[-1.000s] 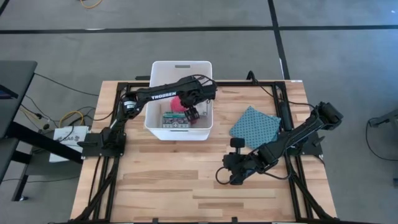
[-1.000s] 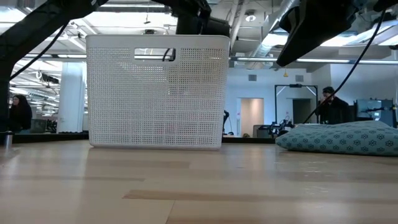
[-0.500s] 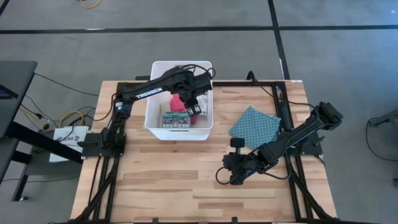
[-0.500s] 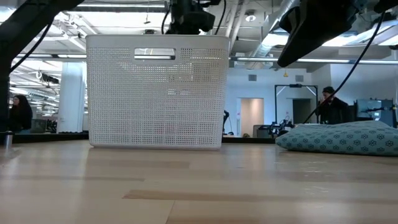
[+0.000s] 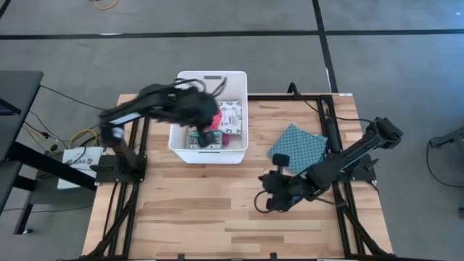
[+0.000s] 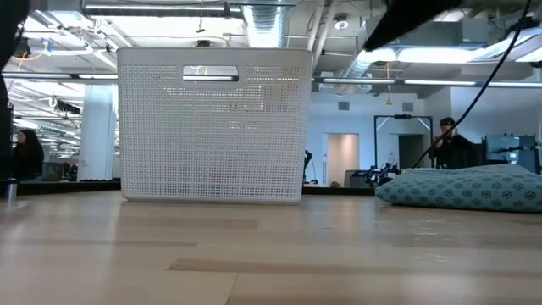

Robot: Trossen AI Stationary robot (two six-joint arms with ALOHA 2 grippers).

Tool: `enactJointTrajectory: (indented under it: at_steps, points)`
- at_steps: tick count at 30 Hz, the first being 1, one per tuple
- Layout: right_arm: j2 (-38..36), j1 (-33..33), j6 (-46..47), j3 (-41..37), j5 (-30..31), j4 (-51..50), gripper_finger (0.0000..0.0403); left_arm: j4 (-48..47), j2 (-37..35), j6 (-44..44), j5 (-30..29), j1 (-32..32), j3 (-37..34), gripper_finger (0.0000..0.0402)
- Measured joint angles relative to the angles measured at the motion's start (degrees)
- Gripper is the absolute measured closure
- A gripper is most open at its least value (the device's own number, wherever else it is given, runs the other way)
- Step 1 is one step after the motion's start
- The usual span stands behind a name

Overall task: Pick & place medical supplies in basket/bin
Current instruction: Return to Home Position

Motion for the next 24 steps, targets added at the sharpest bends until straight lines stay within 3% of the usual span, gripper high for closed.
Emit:
enactJointTrajectory:
  at_steps: [6, 8, 10, 14, 19, 22, 24]
  points:
    - [-7.0, 5.3, -4.0, 4.1, 3.1, -15.2, 0.0403, 0.2, -11.7, -0.7, -6.7, -12.6, -0.5, 0.04]
    - [-9.4, 6.4, 0.8, 4.3, 0.3, -18.4, 0.0403, 0.1, -15.8, -3.4, -7.6, -18.4, -2.6, 0.04]
    - [-10.9, 7.5, 8.5, 4.2, -2.0, -19.4, 0.0403, 0.2, -19.9, -8.9, -12.8, -24.8, -7.0, 0.04]
    - [-12.9, 9.6, 14.1, 4.2, -0.9, -19.3, 0.0403, 0.1, -30.1, -18.3, -28.8, -38.7, -22.7, 0.0401]
    - [-13.4, 12.3, 8.6, 4.2, -0.5, -14.8, 0.0403, 3.7, -42.3, -29.4, -36.5, -51.1, -48.7, 0.0401]
    - [-15.4, 13.2, -0.8, 4.2, -9.1, -7.0, 0.0403, 17.1, -48.1, -29.0, -38.0, -54.7, -63.7, 0.0401]
    - [-17.2, 13.0, -6.6, 4.2, -15.3, -2.4, 0.0403, 32.8, -51.1, -20.7, -36.1, -56.5, -72.8, 0.0401]
